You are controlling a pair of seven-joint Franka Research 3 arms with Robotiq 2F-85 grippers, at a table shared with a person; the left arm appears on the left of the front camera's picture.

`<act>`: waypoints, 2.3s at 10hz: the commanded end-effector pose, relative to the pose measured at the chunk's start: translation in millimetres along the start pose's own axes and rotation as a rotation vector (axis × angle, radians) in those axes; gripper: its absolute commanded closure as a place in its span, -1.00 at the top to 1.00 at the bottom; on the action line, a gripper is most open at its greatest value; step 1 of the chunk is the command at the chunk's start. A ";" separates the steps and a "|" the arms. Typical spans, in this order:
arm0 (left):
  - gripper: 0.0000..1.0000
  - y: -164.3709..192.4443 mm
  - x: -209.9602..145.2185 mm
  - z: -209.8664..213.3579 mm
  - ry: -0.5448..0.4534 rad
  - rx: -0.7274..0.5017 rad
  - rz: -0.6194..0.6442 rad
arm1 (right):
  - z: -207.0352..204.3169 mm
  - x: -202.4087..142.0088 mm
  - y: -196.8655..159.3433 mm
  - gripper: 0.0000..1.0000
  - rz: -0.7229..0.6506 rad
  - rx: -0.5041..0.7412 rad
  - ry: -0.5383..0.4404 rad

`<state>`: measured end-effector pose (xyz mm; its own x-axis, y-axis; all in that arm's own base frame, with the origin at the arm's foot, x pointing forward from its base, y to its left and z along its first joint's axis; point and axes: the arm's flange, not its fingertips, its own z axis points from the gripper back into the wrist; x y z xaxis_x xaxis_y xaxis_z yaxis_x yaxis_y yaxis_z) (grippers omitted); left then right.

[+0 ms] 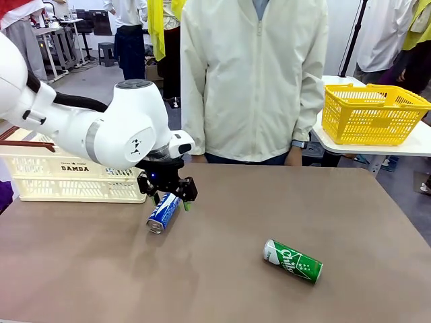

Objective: Place the drinks into the Shopping basket.
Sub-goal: Pick up one drink and place it into the Shopping basket.

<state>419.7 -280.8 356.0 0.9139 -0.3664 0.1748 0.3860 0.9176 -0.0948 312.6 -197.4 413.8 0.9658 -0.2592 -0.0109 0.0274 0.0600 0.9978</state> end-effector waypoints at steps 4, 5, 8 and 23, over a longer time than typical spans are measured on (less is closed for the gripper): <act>1.00 24.6 -3.9 -5.7 -0.044 0.011 -0.036 | 1.3 -1.2 3.4 1.00 -0.004 0.001 0.007; 1.00 26.1 -3.6 -10.5 -0.042 0.023 -0.016 | 1.3 -1.2 3.4 1.00 -0.004 0.001 0.007; 1.00 28.7 -5.2 -36.3 -0.021 0.058 0.009 | 1.3 -1.2 3.4 1.00 -0.004 0.001 0.007; -1.00 18.3 -14.7 10.9 -0.026 -0.100 -0.153 | 1.3 -1.2 3.4 1.00 -0.004 0.001 0.007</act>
<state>421.4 -274.6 317.0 0.8695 -0.4476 0.2088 0.4711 0.8785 -0.0787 312.6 -197.4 413.7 0.9658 -0.2592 -0.0111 0.0276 0.0599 0.9978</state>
